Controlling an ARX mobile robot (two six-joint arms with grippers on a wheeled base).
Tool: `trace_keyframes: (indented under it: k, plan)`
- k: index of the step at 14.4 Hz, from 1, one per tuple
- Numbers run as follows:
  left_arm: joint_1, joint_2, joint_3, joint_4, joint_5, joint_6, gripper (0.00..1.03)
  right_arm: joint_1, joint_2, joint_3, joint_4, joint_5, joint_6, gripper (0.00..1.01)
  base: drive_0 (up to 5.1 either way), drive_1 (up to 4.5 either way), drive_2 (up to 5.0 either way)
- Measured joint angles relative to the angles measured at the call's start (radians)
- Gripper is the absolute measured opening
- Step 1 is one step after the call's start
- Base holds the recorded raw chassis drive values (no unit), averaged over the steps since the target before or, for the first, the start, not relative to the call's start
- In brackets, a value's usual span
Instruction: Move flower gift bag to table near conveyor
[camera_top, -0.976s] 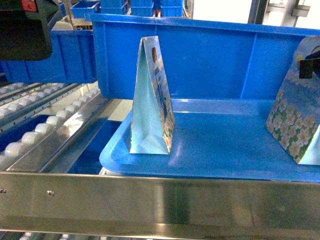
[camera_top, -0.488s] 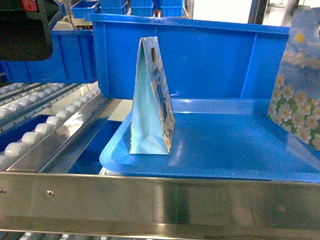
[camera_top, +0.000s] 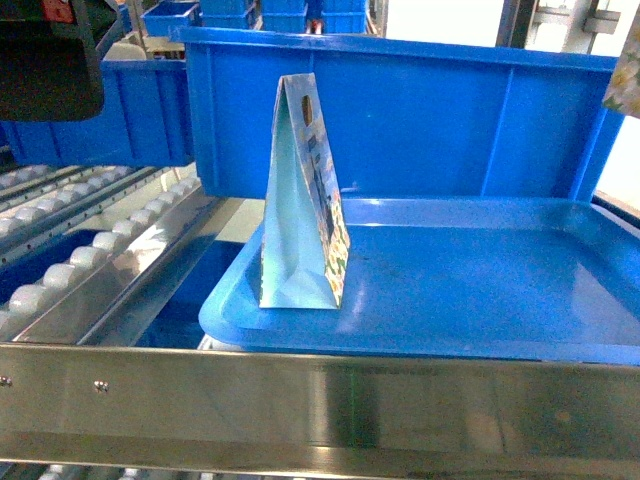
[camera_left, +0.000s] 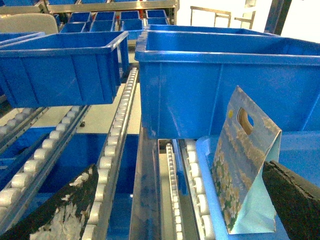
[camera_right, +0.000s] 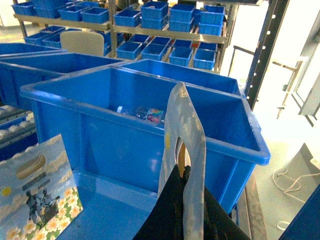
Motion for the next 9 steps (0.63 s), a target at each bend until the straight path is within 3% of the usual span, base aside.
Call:
trace_keyframes:
  k: [2, 6, 8, 9]
  plan:
    - [0.000, 0.000, 0.000, 0.000, 0.000, 0.000, 0.98, -0.047, -0.043, 0.021, -0.028, -0.050, 0.018, 0.02, 0.0, 0.00, 0.0]
    - [0.000, 0.000, 0.000, 0.000, 0.000, 0.000, 0.98, -0.199, -0.186, 0.028, -0.059, -0.206, 0.071, 0.02, 0.0, 0.00, 0.0]
    - [0.000, 0.001, 0.000, -0.004, 0.002, 0.000, 0.98, -0.205, -0.187, 0.028, -0.057, -0.209, 0.072, 0.02, 0.0, 0.00, 0.0]
    - [0.000, 0.005, 0.024, -0.063, 0.035, 0.000, 0.98, -0.205, -0.187, 0.027, -0.057, -0.209, 0.074, 0.02, 0.0, 0.00, 0.0]
